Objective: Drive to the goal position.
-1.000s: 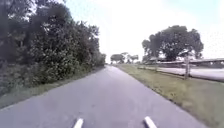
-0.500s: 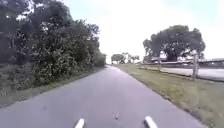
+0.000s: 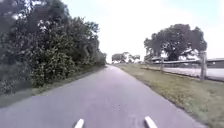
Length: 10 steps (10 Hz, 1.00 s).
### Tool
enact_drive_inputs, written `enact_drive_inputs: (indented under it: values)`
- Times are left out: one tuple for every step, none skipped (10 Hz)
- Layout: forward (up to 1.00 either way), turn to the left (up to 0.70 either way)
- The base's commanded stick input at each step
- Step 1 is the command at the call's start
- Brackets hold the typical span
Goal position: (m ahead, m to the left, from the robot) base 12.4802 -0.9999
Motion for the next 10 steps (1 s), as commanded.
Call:
enact_drive_inputs:
  values:
    - [0.70,0.00]
    - [0.70,0.00]
    - [0.70,0.00]
    - [0.70,0.00]
    - [0.70,0.00]
    - [0.70,0.00]
    - [0.70,0.00]
    - [0.70,0.00]
    - [0.70,0.00]
    - [0.70,0.00]
